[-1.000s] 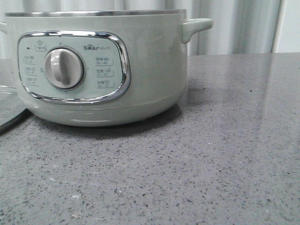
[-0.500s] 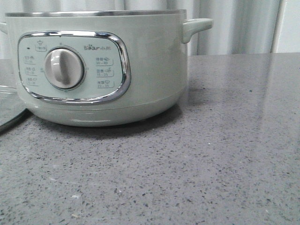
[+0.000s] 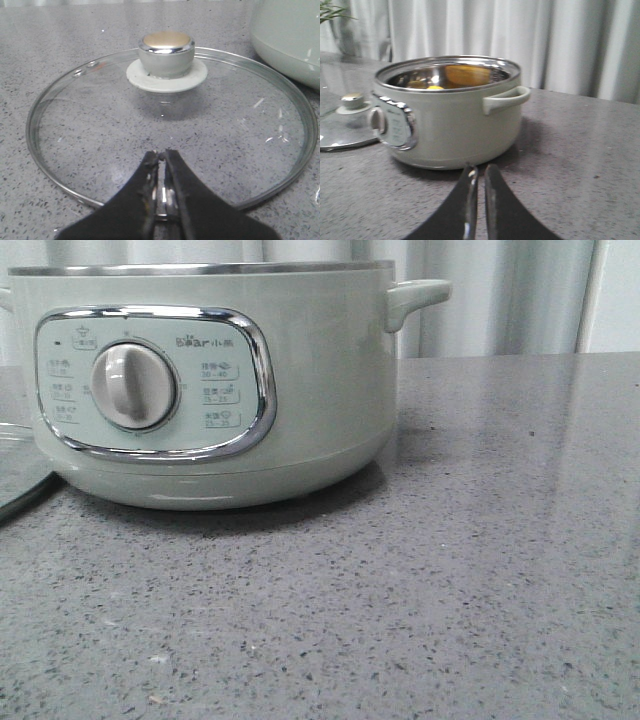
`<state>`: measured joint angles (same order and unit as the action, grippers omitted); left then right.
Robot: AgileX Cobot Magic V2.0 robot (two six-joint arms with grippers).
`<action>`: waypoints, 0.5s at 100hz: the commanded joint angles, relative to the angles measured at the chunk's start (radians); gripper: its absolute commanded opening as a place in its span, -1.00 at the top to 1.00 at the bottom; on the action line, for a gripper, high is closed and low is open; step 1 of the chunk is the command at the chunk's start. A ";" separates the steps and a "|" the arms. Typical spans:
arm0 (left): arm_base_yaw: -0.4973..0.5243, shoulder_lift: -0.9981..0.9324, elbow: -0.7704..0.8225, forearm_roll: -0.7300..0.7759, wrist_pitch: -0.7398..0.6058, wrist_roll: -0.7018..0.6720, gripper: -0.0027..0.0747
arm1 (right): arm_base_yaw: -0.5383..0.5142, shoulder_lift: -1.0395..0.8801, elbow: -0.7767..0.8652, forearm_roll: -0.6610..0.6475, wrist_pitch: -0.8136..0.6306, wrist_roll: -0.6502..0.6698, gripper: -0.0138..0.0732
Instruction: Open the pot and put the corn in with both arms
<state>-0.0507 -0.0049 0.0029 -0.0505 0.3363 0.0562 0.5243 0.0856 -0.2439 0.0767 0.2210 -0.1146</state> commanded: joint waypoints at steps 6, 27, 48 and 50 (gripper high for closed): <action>0.005 -0.034 0.007 -0.010 -0.026 -0.009 0.98 | -0.122 0.009 -0.027 -0.006 -0.118 -0.012 0.79; 0.005 -0.034 0.007 -0.010 -0.026 -0.009 0.98 | -0.398 0.009 0.065 -0.006 -0.300 -0.010 0.79; 0.005 -0.034 0.007 -0.010 -0.026 -0.009 0.98 | -0.629 0.009 0.227 -0.135 -0.506 0.108 0.79; 0.005 -0.034 0.007 -0.010 -0.026 -0.009 0.98 | -0.640 0.009 0.240 -0.159 -0.507 0.138 0.79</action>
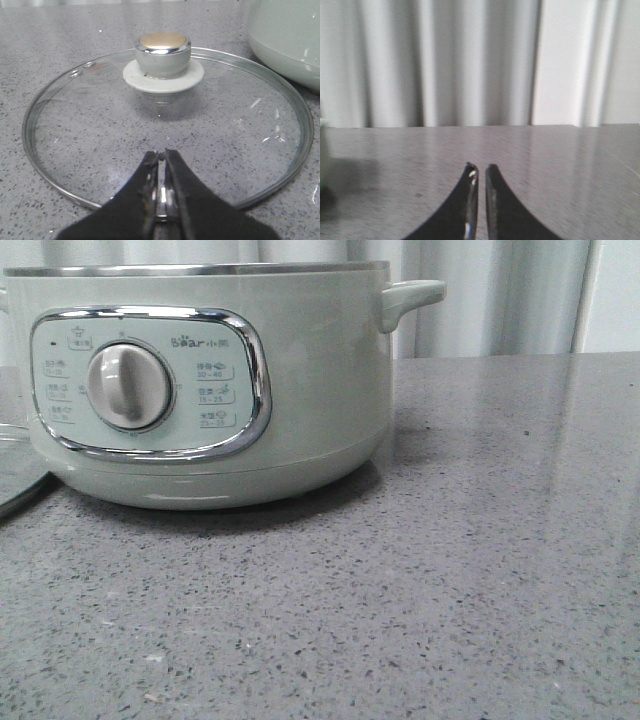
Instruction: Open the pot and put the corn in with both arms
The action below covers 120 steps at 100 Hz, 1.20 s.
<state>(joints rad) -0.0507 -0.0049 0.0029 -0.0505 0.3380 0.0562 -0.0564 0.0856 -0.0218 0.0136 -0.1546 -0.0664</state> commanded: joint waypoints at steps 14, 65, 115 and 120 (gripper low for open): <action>0.005 -0.034 0.007 -0.010 -0.028 -0.009 0.98 | -0.076 -0.008 0.051 -0.135 -0.045 0.159 0.79; 0.005 -0.034 0.007 -0.012 -0.026 -0.009 0.98 | -0.076 -0.117 0.053 -0.103 0.325 0.119 0.79; 0.005 -0.034 0.007 -0.012 -0.026 -0.009 0.98 | -0.076 -0.117 0.053 -0.062 0.455 0.119 0.79; 0.005 -0.034 0.007 -0.012 -0.026 -0.009 0.98 | -0.076 -0.117 0.053 -0.062 0.455 0.119 0.79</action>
